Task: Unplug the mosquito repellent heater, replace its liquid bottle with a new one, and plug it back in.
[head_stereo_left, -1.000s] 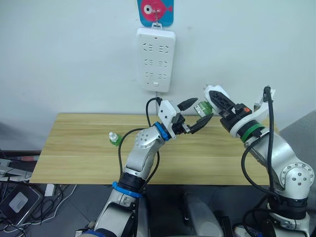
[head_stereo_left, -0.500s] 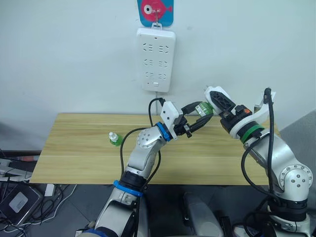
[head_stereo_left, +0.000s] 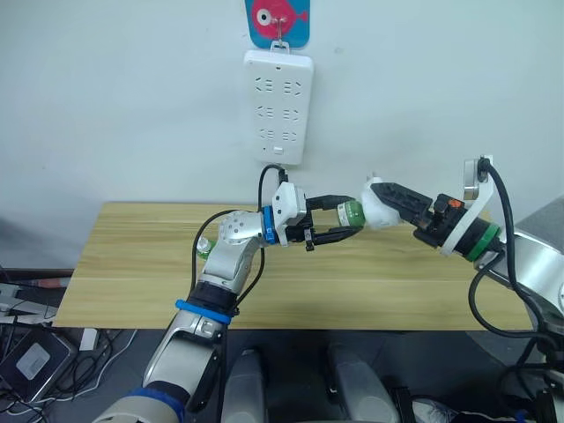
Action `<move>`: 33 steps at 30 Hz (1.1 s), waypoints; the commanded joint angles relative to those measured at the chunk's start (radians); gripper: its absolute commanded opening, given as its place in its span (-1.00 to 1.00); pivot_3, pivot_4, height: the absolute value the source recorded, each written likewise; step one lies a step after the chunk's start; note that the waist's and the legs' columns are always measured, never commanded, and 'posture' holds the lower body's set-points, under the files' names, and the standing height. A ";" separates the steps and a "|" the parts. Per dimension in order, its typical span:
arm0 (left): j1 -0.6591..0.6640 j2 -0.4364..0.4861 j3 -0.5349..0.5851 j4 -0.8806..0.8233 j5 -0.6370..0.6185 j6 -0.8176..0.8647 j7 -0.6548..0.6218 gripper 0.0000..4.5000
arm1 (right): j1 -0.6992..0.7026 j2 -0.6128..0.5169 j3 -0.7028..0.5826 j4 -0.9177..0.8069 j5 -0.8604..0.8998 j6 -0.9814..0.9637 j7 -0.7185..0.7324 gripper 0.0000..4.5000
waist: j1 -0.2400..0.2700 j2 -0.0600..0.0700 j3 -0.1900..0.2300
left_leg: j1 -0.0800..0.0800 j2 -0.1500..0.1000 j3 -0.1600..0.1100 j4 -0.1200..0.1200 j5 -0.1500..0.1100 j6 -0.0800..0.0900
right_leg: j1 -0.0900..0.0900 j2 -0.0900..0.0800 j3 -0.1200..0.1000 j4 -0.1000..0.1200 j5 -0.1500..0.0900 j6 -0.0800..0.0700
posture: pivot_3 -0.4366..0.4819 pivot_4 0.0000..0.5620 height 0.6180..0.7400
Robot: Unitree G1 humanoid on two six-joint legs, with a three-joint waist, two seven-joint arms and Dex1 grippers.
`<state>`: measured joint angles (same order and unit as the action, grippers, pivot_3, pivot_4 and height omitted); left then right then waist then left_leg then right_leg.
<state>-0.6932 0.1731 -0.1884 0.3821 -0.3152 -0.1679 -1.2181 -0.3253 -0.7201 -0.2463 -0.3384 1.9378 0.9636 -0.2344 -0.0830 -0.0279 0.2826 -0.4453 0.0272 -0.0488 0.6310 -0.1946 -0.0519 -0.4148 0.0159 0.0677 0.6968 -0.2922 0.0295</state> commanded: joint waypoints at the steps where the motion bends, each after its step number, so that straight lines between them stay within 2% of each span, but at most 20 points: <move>1: -0.035 -0.025 -0.017 0.028 -0.007 -0.064 -0.067 0.02 | -0.018 -0.040 -0.023 0.009 0.034 0.104 0.148 0.97 | 0.000 0.000 0.000 | 0.000 0.000 0.000 0.000 0.000 0.000 | 0.000 0.000 0.000 0.000 0.000 0.000 | -0.33 -0.11 1.00; 6: -0.048 -0.043 -0.021 0.056 0.003 -0.117 -0.113 0.02 | -0.071 -0.081 -0.040 0.128 0.034 0.214 0.279 0.97 | -0.001 0.000 0.000 | 0.000 0.000 0.000 0.001 0.000 0.000 | 0.000 0.000 0.000 0.000 0.000 0.000 | -0.32 -0.12 1.00; 13: -0.045 -0.049 -0.021 0.073 0.016 -0.163 -0.135 0.02 | -0.087 -0.227 -0.006 0.211 0.034 0.336 0.476 0.97 | 0.001 0.000 0.000 | 0.000 0.000 0.000 0.001 0.000 0.000 | 0.000 0.000 0.000 0.000 0.000 0.000 | -0.32 -0.14 1.00; 15: -0.044 -0.052 -0.020 0.076 0.015 -0.164 -0.131 0.02 | -0.084 -0.247 0.003 0.218 0.034 0.340 0.489 0.89 | 0.000 0.000 0.000 | 0.000 0.000 0.000 0.002 0.000 0.000 | 0.000 0.000 0.000 0.000 0.000 0.000 | -0.31 -0.16 1.00; 18: -0.049 -0.057 -0.019 0.084 0.015 -0.167 -0.128 0.02 | -0.083 -0.287 0.020 0.220 0.034 0.353 0.528 0.55 | 0.000 0.000 0.000 | 0.000 0.000 0.000 0.003 0.000 0.000 | 0.000 0.000 0.000 0.001 0.000 0.000 | -0.32 -0.15 1.00; 20: -0.053 -0.059 -0.018 0.091 0.017 -0.172 -0.127 0.02 | -0.082 -0.307 0.031 0.222 0.034 0.357 0.546 0.43 | 0.000 0.000 0.000 | 0.000 0.000 0.000 0.003 0.000 0.000 | 0.001 0.000 0.000 0.001 0.000 0.000 | -0.32 -0.15 1.00; 33: -0.066 -0.070 -0.021 0.083 0.013 -0.158 -0.112 0.02 | -0.066 -0.343 0.056 0.207 0.034 0.329 0.535 0.40 | 0.000 0.000 0.000 | 0.000 0.000 0.000 0.004 0.000 0.000 | 0.001 0.000 0.000 0.001 0.000 0.000 | -0.33 -0.14 1.00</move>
<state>-0.7478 0.1104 -0.2305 0.4700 -0.2901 -0.3405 -1.3672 -0.3919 -1.0520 -0.1772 -0.0603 1.9229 1.2716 0.2583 -0.0833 -0.0279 0.2825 -0.4457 0.0273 -0.0488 0.6351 -0.1948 -0.0517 -0.4141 0.0159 0.0675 0.6976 -0.2921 0.0296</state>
